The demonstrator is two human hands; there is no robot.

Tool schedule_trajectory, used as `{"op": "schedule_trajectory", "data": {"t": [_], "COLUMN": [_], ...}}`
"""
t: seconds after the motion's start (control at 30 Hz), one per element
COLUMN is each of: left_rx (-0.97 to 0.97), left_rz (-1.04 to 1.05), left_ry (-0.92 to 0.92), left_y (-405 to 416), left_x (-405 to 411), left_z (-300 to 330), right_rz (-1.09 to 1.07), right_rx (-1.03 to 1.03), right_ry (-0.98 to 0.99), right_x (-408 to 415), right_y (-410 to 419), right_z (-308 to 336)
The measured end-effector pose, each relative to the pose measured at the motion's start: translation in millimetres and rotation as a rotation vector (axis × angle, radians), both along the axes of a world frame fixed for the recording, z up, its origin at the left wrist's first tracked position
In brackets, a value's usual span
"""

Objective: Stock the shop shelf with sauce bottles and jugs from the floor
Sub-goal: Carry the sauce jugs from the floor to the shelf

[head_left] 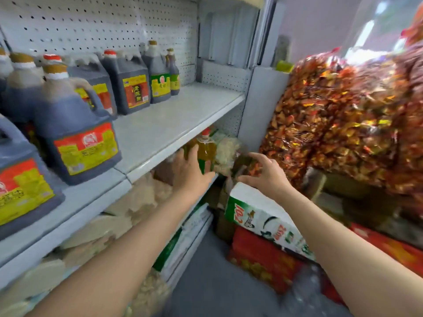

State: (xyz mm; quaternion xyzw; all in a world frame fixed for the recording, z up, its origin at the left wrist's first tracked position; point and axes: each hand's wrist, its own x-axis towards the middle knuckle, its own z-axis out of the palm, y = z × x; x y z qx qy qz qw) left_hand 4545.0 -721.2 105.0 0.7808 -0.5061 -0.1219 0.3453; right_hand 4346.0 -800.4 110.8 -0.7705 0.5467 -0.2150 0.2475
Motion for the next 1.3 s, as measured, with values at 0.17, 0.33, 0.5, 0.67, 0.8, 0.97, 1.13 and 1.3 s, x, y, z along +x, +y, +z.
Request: {"op": "schedule_trajectory", "data": {"t": [0.17,0.33,0.5,0.67,0.8,0.97,1.13,1.3], "left_rx": [0.077,0.174,0.210,0.297,0.360,0.438,0.489,0.563], "left_rz": [-0.202,-0.368,-0.499,-0.593,-0.645,-0.738,-0.869,-0.959], "left_ry": [0.054,0.030,0.010,0.012,-0.009,-0.037,-0.029,0.049], "left_y": [-0.7,23.6,77.6,137.6,169.8,194.1,206.4,216.8], "left_x": [-96.6,-197.4,-306.6,-399.4,-448.0,-491.6,-527.2,-544.2], "left_z": [-12.5,-17.7,-29.6,-62.7,-88.3,-113.9,-142.4,-196.6], "right_rz": [-0.221,-0.347,-0.435,-0.513,-0.572,-0.626,-0.791,-0.900], "right_rx": [0.033,0.060,0.093,0.168,0.220,0.266,0.390,0.481], "right_ry": [0.009,0.015,0.032,0.003,-0.017,-0.031,-0.080,-0.085], "right_x": [-113.9,-221.5,-329.3,-417.4,-465.4,-503.2,-522.8,-527.4], "right_y": [41.1,106.5,184.6,257.6,300.3,341.6,383.5,416.7], "right_z": [-11.2,-18.1,-33.3,-60.7,-85.3,-108.6,-146.4,-201.0]}}
